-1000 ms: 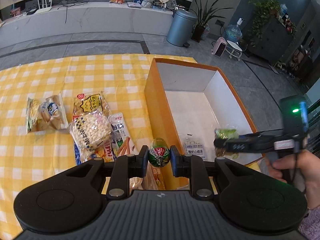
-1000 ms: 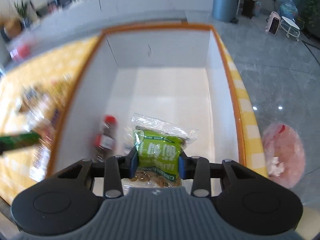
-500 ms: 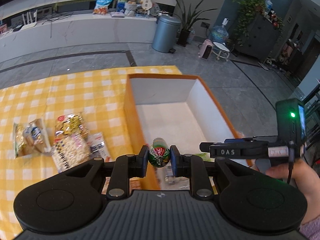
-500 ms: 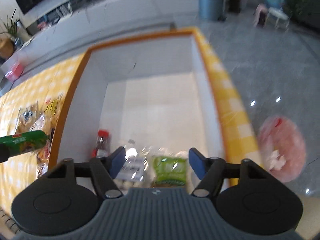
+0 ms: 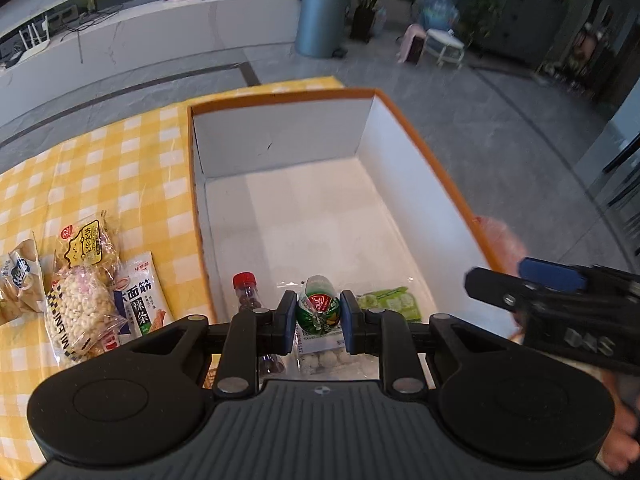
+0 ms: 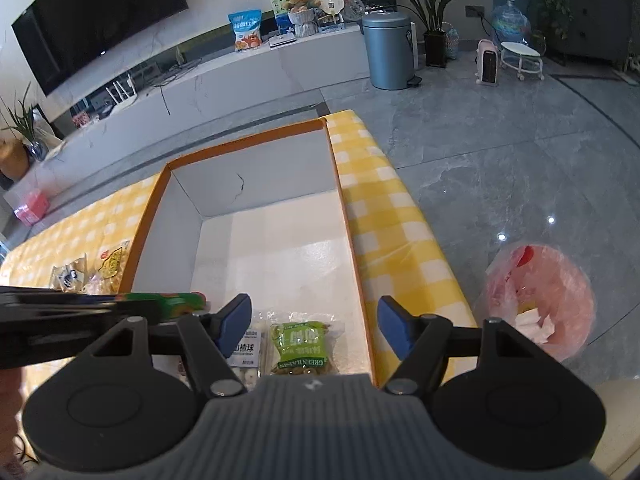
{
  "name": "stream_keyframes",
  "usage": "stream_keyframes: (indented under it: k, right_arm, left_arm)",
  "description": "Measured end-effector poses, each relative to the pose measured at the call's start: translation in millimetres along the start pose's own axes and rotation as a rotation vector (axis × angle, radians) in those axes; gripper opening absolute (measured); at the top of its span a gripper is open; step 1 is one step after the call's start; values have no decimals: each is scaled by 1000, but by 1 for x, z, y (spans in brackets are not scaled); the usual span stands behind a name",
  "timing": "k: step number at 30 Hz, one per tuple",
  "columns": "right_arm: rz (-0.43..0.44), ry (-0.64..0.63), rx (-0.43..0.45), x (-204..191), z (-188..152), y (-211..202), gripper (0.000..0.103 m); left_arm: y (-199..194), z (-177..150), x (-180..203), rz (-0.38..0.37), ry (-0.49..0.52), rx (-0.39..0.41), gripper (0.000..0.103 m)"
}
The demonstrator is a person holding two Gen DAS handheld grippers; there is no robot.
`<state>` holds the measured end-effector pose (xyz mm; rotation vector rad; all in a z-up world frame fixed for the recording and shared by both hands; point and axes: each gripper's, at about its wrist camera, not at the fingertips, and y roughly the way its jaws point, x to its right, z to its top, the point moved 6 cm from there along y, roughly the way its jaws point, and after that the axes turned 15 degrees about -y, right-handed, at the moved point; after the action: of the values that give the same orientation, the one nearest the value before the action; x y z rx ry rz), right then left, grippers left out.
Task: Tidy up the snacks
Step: 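Lower the green sausage into the orange box and open the left tool, then withdraw both tools from the box back over the snack pile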
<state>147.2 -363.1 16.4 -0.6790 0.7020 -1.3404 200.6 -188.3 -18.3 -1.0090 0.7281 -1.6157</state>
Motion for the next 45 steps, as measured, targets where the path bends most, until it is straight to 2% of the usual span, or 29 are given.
stream_keyframes:
  k: [5, 7, 13, 15, 16, 17, 19, 22, 25, 27, 33, 39, 45]
  right_arm:
    - [32, 13, -5, 4, -10, 7, 68]
    - [71, 26, -24, 3, -15, 13, 72]
    - [106, 92, -30, 11, -25, 20, 70]
    - [112, 106, -35, 11, -26, 19, 70]
    - [113, 106, -35, 10, -26, 19, 69]
    - [111, 101, -38, 9, -26, 20, 69]
    - [102, 96, -40, 8, -26, 20, 69]
    - [89, 99, -37, 6, -27, 18, 70]
    - [74, 110, -31, 4, -27, 13, 70]
    - [66, 120, -24, 3, -25, 8, 70]
    - [60, 138, 37, -5, -17, -18, 69]
    - [54, 85, 56, -34, -7, -40, 69]
    - [103, 20, 85, -78, 5, -60, 72]
  left_arm:
    - [20, 0, -1, 91, 2, 14, 25]
    - [27, -1, -2, 122, -3, 15, 25]
    - [37, -9, -3, 159, 8, -6, 27]
    - [33, -14, -2, 148, 20, -12, 40]
    - [31, -16, -2, 130, 20, -23, 55]
    - [29, -17, -2, 106, 20, -34, 64]
    - [24, -19, -4, 82, 12, -44, 64]
    - [11, -17, -9, 106, 11, -14, 64]
    - [-6, -16, -15, 99, 6, 11, 66]
    - [-19, -15, -18, 68, 3, 26, 67]
    - [-61, -12, -27, 69, 14, 124, 68]
    - [-99, -9, -43, 58, -20, 185, 68]
    - [-137, -2, -71, 75, -39, 248, 69]
